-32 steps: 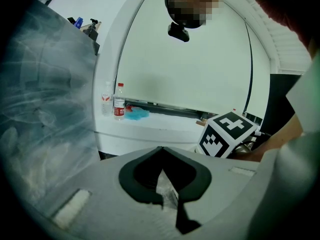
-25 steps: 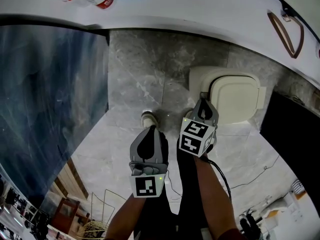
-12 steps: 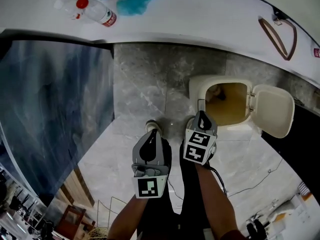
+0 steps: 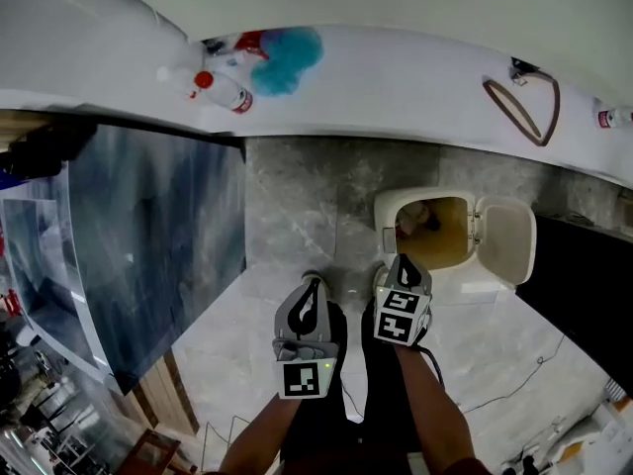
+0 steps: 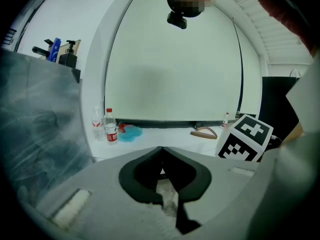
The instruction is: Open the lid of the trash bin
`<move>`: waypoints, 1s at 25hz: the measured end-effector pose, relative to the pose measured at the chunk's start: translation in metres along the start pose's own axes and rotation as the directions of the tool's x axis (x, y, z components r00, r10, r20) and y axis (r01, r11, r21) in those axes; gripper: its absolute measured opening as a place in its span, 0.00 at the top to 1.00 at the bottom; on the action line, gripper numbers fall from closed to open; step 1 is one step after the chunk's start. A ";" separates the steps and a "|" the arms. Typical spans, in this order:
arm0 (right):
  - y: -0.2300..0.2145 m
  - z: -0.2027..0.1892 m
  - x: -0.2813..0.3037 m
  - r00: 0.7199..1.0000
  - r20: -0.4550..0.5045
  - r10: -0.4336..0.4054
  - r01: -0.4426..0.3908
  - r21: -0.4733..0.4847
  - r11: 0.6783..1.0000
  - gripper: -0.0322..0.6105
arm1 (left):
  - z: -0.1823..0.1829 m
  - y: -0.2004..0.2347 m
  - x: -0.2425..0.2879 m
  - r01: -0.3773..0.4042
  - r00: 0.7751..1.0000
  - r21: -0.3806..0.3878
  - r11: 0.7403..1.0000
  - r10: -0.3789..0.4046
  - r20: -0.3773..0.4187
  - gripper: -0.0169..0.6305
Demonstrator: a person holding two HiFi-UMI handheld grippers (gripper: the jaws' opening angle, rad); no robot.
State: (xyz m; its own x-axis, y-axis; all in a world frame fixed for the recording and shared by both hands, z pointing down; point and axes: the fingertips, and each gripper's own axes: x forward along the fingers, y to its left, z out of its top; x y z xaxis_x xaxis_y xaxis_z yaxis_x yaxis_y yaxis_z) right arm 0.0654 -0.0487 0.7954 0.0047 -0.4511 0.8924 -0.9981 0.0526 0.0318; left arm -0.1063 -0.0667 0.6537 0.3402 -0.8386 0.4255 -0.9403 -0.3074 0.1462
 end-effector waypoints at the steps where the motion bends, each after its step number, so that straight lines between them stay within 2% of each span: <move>1: -0.002 0.004 -0.007 1.000 0.006 0.003 -0.003 0.000 1.000 0.95 | 0.007 -0.001 -0.003 -0.001 1.000 0.004 1.000 0.001 0.002 0.98; 12: -0.023 0.047 -0.087 0.998 0.063 0.025 -0.025 -0.007 1.000 0.95 | 0.095 -0.021 -0.032 -0.008 0.997 0.032 0.999 0.006 0.071 0.98; 17: -0.027 0.058 -0.127 0.995 0.093 0.047 -0.044 -0.033 0.999 0.95 | 0.124 -0.033 -0.052 -0.003 0.996 0.070 0.998 -0.003 0.086 0.98; 25: -0.041 0.083 -0.193 0.984 0.163 0.068 -0.063 -0.036 0.997 0.95 | 0.173 -0.036 -0.088 -0.022 0.992 0.057 0.998 0.015 0.126 0.98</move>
State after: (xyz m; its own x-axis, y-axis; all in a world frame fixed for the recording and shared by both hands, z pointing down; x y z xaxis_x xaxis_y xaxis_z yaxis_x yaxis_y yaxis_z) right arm 0.1001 -0.0378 0.5842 -0.0734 -0.5860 0.8070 -0.9936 0.1129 -0.0084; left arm -0.1007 -0.0593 0.4558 0.3247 -0.8930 0.3117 -0.9456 -0.3140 0.0852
